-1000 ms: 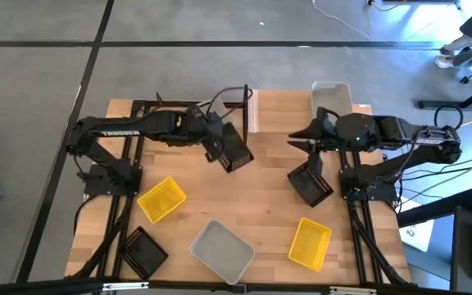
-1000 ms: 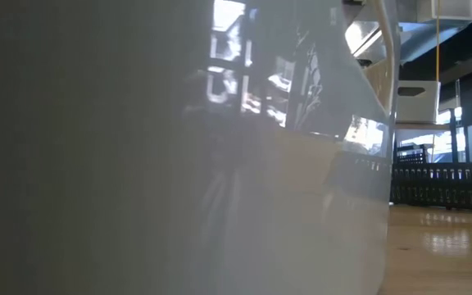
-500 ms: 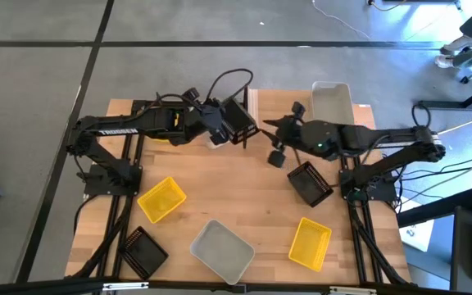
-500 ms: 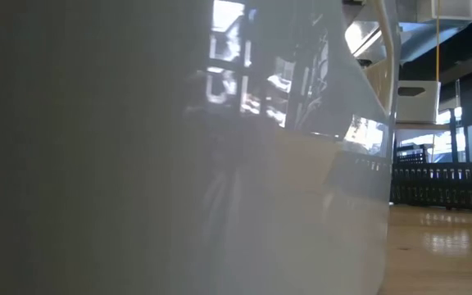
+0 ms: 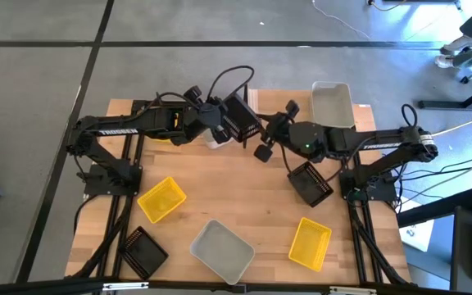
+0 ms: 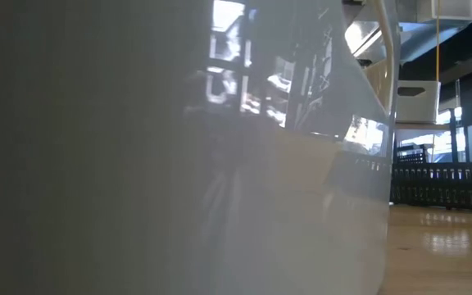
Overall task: Stack baskets on shelf by color
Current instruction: Put the top middle black bin on the shelf
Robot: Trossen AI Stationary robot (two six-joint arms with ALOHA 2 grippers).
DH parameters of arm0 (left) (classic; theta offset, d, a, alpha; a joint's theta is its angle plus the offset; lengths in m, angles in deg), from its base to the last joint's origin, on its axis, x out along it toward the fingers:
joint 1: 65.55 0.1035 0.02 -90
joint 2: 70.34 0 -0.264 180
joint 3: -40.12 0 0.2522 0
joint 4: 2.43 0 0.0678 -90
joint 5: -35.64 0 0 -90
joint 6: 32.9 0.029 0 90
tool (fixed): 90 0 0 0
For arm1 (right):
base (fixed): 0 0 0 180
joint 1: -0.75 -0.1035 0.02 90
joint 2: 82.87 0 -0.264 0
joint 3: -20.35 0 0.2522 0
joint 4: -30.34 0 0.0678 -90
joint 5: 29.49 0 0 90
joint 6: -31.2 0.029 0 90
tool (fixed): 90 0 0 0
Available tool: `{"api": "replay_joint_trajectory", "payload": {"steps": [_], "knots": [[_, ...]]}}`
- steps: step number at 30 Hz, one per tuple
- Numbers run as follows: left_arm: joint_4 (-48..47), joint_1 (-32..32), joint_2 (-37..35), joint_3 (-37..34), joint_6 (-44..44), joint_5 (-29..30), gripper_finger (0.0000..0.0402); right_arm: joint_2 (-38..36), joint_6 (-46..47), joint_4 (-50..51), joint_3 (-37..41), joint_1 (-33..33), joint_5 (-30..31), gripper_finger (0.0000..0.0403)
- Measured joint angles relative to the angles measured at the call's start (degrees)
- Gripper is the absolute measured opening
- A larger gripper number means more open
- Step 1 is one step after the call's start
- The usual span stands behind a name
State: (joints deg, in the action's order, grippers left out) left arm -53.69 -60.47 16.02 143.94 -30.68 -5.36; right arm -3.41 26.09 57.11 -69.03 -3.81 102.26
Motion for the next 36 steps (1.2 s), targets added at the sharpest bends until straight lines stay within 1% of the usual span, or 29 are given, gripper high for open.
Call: {"api": "replay_joint_trajectory", "payload": {"steps": [2,9,13,20,25,28,33,34,36], "knots": [[0.55,0.00,0.00,0.00,0.02,0.00,0.0000,0.00,0.45,0.01,0.00,0.43,-1.03,0.0117],[1.16,-0.52,0.02,0.00,0.06,0.02,0.0000,0.00,1.82,1.35,0.00,2.09,-1.31,0.0117],[2.92,-1.41,0.02,0.00,2.54,0.03,0.0000,0.00,3.33,4.50,0.00,3.15,-1.47,0.0117],[8.22,-3.02,0.02,0.00,5.77,0.13,0.0000,0.00,3.37,6.14,0.00,4.49,-1.65,0.0117],[8.90,-3.54,0.02,0.00,6.05,0.19,0.0000,0.00,3.46,6.72,0.00,5.49,-1.94,0.0116],[8.90,-3.54,0.02,0.00,5.99,0.17,0.0000,0.00,3.50,6.66,0.00,5.81,-1.52,0.0096],[8.96,-3.56,0.02,0.00,5.66,0.12,0.0000,0.00,3.11,6.83,0.00,5.86,-1.06,0.0016],[9.06,-3.57,0.02,0.00,5.62,0.12,0.0000,0.00,3.11,6.85,0.00,5.86,-1.08,0.0010],[9.08,-3.56,0.02,0.00,5.60,0.10,0.0000,0.00,3.24,6.83,0.00,5.88,-1.26,0.0010]]}}
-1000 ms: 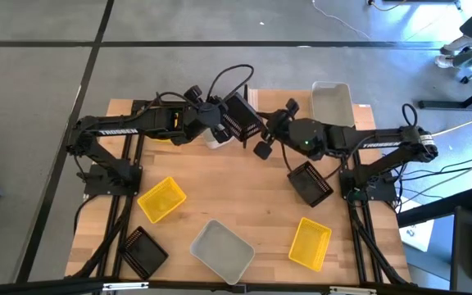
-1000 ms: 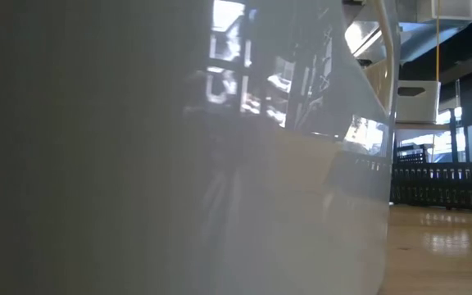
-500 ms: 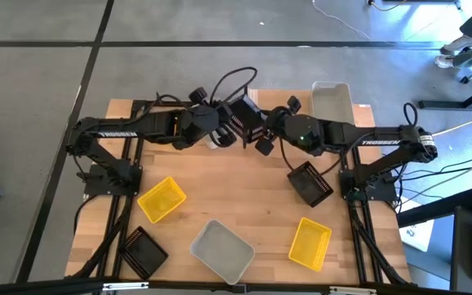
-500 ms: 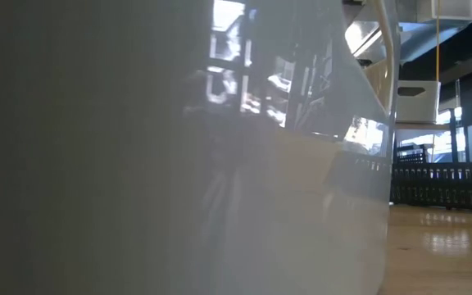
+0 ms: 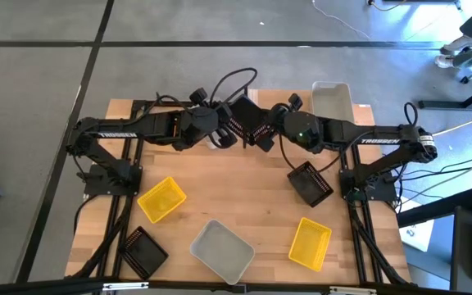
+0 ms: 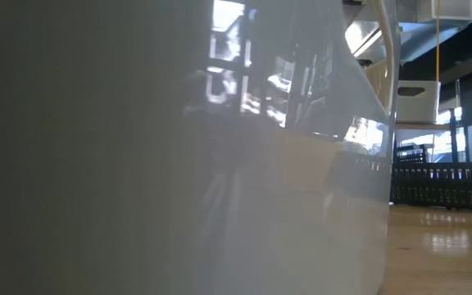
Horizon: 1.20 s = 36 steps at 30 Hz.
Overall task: Stack baskets on shelf by color
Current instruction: Put the top middle black bin on the shelf
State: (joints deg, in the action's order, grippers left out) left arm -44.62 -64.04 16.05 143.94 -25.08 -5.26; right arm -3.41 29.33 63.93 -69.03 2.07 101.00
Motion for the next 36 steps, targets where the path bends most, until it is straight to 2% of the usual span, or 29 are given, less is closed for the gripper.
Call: {"api": "replay_joint_trajectory", "payload": {"steps": [4,9,18,21,27,33,36], "knots": [[0.64,0.17,0.00,0.00,-1.53,-0.12,0.0007,0.01,-0.11,0.00,0.00,-0.02,0.02,0.0003],[1.83,0.77,-0.04,0.00,-1.05,-2.99,0.0027,0.00,0.09,0.04,0.00,0.00,0.17,0.0002],[2.42,1.47,-0.04,0.00,-3.02,-3.80,0.0068,0.00,0.28,-0.55,0.00,-0.07,-0.24,0.0001],[2.42,1.46,-0.04,0.00,-3.11,-3.50,0.0069,0.00,0.27,-0.51,0.00,-0.07,-0.23,0.0001],[2.49,0.74,-0.04,0.00,3.62,-3.15,0.0067,0.00,0.30,-0.39,0.00,-0.06,0.62,0.0001],[2.51,-0.51,-0.04,0.00,4.35,-2.66,0.0067,0.00,0.09,-0.24,0.00,-0.09,2.92,0.0000],[2.46,-1.11,-0.04,0.00,4.85,0.54,0.0067,0.00,0.04,0.05,0.00,-0.07,3.46,0.0000]]}}
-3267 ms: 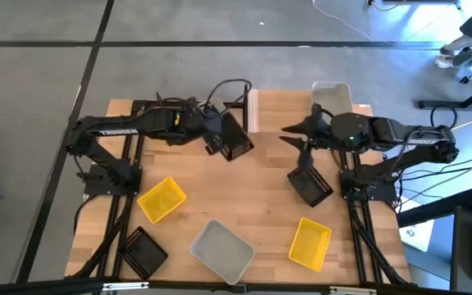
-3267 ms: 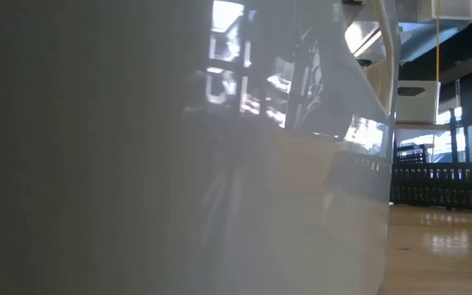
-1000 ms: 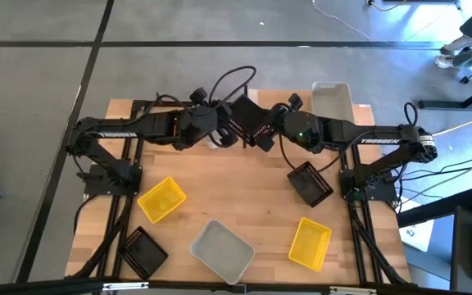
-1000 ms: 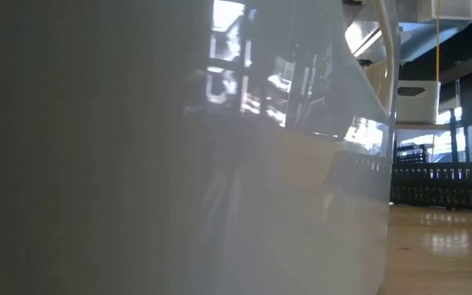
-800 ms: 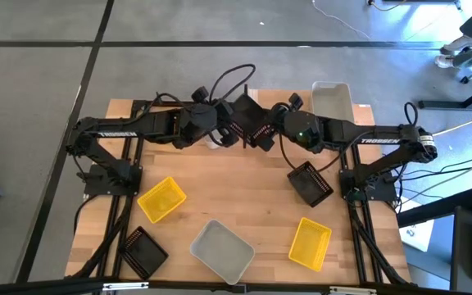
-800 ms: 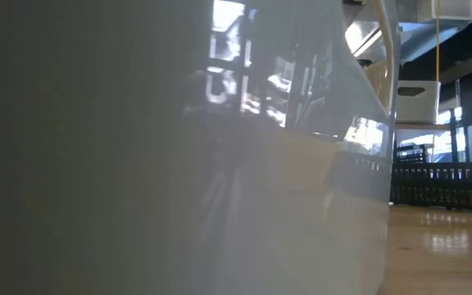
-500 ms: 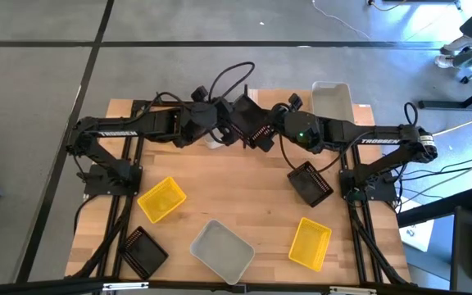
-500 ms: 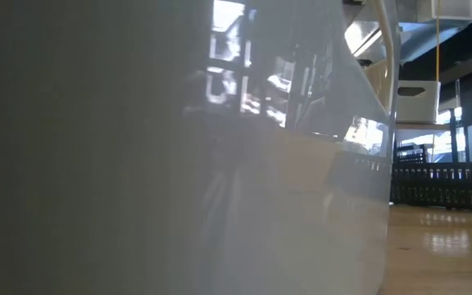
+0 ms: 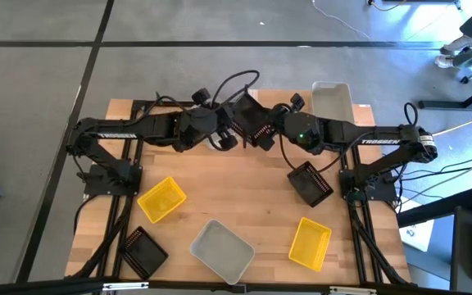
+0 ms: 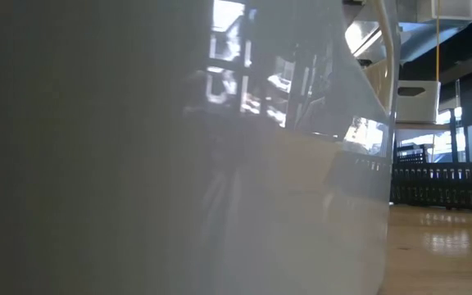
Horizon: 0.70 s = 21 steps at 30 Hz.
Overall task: Stack baskets on shelf by color
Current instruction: Put the top middle black bin on the shelf
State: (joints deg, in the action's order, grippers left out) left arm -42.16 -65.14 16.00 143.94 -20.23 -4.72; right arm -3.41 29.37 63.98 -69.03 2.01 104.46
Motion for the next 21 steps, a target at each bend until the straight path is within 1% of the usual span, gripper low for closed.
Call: {"api": "replay_joint_trajectory", "payload": {"steps": [2,4,10,18,21], "knots": [[-0.01,-0.44,0.00,0.00,0.00,4.20,0.0067,0.09,0.08,0.36,-0.01,0.02,0.05,0.0000],[-0.15,-0.49,0.02,0.00,-0.02,6.36,0.0067,0.35,0.41,0.88,-0.09,0.02,-0.05,0.0000],[-0.29,-0.15,0.07,0.00,-0.02,6.21,0.0067,1.69,1.73,1.33,-0.11,0.04,0.36,0.0000],[2.34,-2.92,0.04,0.00,0.11,6.64,0.0067,1.86,1.56,2.43,-0.07,0.09,4.06,0.0000],[2.48,-4.07,0.04,0.00,0.90,6.57,0.0067,1.84,1.64,2.53,-0.07,0.09,4.19,0.0000]]}}
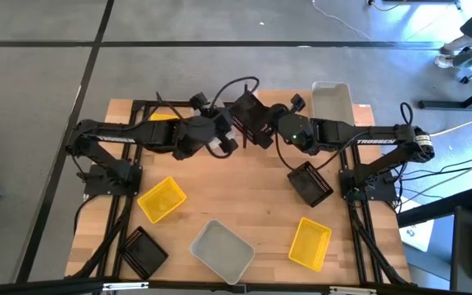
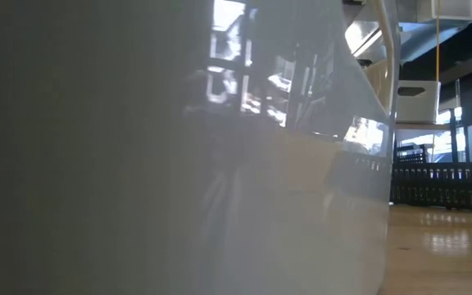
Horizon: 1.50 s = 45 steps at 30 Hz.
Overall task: Stack baskets on shelf by color
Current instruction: Put the top middle black bin on the shelf
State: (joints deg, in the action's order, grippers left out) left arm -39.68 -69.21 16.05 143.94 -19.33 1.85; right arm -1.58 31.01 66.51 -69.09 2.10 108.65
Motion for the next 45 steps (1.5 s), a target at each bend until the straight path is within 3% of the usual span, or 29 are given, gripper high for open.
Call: {"api": "replay_joint_trajectory", "payload": {"steps": [8,12,18,26,32,45], "knots": [[0.22,-2.09,0.00,0.00,0.49,1.89,0.0067,-1.12,6.96,0.78,-0.08,0.00,6.55,0.0000],[0.32,-2.15,-1.30,0.03,0.25,2.24,0.0067,-2.64,15.86,10.81,-3.15,1.07,6.62,0.0000],[-0.04,-1.65,-4.11,0.24,-1.42,1.27,0.0067,-3.54,32.75,29.58,-9.99,7.44,-2.18,0.0000],[-1.69,0.50,-7.09,0.02,-2.53,-0.51,0.0067,-3.49,45.27,35.43,-11.03,19.19,-19.29,0.0000],[-3.89,0.50,-7.31,0.00,-2.51,-1.79,0.0067,-3.28,51.04,41.59,-8.63,24.36,-20.99,0.0000],[-6.79,0.54,-7.36,0.02,-2.64,-1.69,0.0067,-3.25,50.84,35.35,1.86,29.00,-21.25,0.0000]]}}
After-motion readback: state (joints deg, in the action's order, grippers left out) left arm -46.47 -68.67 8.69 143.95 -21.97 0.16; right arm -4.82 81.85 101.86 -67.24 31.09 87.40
